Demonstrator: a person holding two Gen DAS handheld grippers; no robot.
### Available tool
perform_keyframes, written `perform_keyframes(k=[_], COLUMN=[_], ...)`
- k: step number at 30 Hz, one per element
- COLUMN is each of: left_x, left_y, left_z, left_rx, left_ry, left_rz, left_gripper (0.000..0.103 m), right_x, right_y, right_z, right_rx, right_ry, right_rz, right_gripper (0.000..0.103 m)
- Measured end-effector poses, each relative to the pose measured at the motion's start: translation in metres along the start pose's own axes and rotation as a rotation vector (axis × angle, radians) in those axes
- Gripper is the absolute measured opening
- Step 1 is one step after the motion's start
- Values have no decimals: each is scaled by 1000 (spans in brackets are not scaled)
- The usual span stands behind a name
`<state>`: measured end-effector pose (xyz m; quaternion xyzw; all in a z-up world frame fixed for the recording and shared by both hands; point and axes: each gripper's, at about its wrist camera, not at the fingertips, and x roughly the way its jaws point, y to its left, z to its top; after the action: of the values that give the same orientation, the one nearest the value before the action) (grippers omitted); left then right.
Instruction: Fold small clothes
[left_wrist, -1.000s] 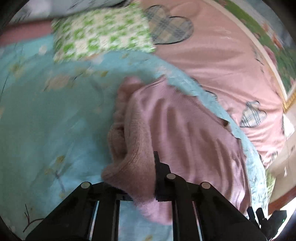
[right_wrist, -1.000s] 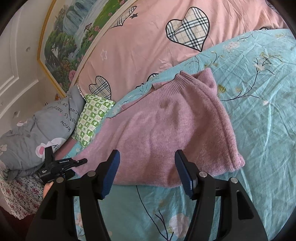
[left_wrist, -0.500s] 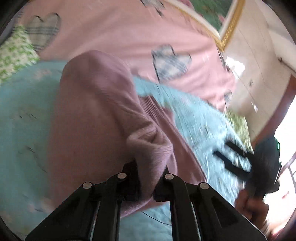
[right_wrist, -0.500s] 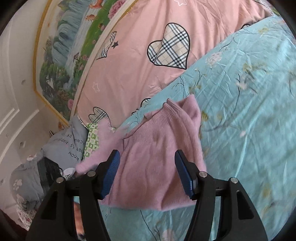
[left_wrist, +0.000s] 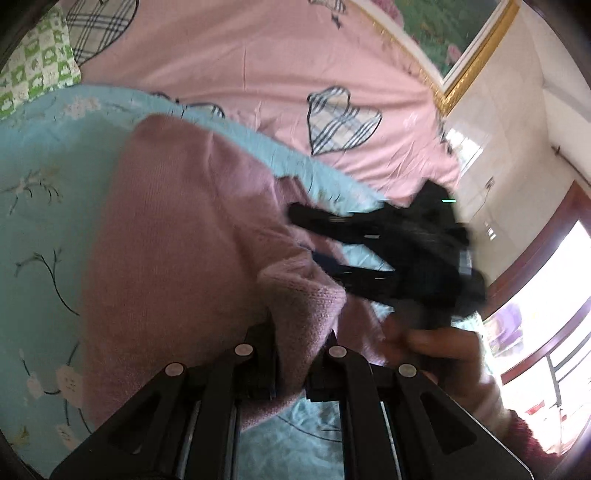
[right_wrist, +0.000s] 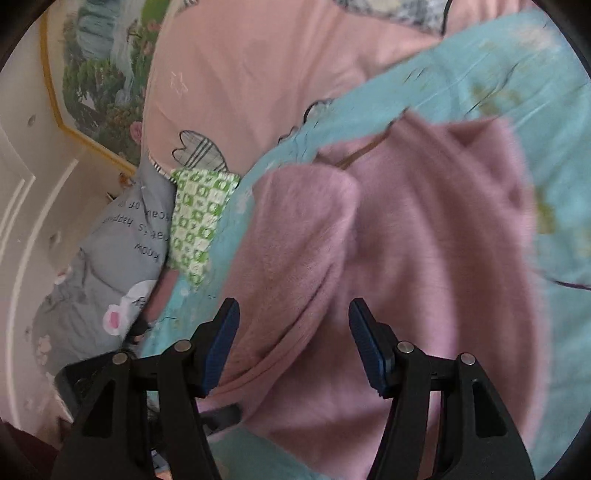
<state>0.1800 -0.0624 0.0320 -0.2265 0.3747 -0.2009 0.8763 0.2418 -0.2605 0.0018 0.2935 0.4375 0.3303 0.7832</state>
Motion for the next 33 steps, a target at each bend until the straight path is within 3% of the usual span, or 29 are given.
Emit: perform_keyframes(k=[4,5,7,14,17,22,27,28,33], left_x=[-1,0,2,27,58,99,114,115,109], left_y=[-7,-8,-11,-69,-86,-88,-85,-82,-77], left_z=[2,1,2,8,-3,-32,-45,-46,-45], left_rx=[39,41,42,168,191,181,204,197,180], left_ry=[3,9,16,17,62,164,200,211,225], left_rz=[18,23,29,-47,-53,-47,-17,-14,-32], left_gripper=[8,8,8,8,8,8,9,10,18], right_x=[31,39,41,-31,-50,-63,-63,-60,-66], right_y=[-3,-2,6,32,13,-35,-55,-55,-54], right_z=[12,16,19,47,52,39,32,32,28], right_rx=[40,32,-14,-171,-164,-128,-110,-106,-86], right_ry=[50,70,75,-52,-64,-46,-50,-47,-83], right_rz=[44,34,-9,-14,-91,-237,-262,-264,-278], right_gripper=[60,40,17,15,15,15,15,19,22])
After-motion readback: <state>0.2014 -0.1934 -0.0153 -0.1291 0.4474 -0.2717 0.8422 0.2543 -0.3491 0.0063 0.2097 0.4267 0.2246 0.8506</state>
